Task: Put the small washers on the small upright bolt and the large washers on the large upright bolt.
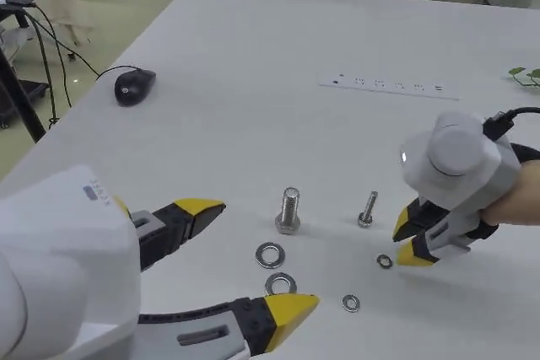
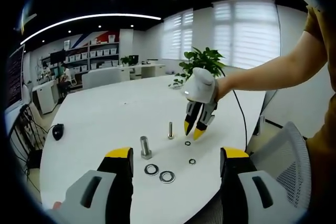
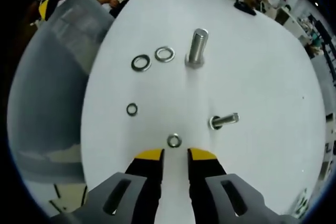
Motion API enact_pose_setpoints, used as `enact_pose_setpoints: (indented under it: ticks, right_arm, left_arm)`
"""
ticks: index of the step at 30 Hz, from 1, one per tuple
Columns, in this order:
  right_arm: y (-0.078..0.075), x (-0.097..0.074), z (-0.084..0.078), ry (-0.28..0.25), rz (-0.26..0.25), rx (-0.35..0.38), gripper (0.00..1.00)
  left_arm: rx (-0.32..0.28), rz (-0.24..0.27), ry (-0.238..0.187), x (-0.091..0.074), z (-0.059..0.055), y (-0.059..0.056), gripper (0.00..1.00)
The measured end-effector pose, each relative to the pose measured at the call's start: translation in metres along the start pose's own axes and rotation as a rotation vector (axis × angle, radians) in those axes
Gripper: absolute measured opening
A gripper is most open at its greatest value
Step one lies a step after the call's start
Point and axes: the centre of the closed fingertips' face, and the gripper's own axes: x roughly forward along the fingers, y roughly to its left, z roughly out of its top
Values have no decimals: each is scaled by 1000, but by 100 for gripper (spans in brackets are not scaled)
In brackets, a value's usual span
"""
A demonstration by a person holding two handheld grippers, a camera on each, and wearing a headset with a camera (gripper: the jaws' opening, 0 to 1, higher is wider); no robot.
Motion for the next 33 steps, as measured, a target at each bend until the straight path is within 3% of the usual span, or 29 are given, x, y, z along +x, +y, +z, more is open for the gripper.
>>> enact_pose_setpoints:
  ticks: [8,21,33]
  right_arm:
    - [3,5,1,-2,-6,-1,22]
    - [-6,21,4,18,-2,3,22]
    - [-6,19,3,18,23,-3,18]
  left_arm:
    - [8,6,-5,-4,2,-3,66]
    - [1,19,-5,-13,0,2,66]
    - [-6,20,-12,-8,2,5,66]
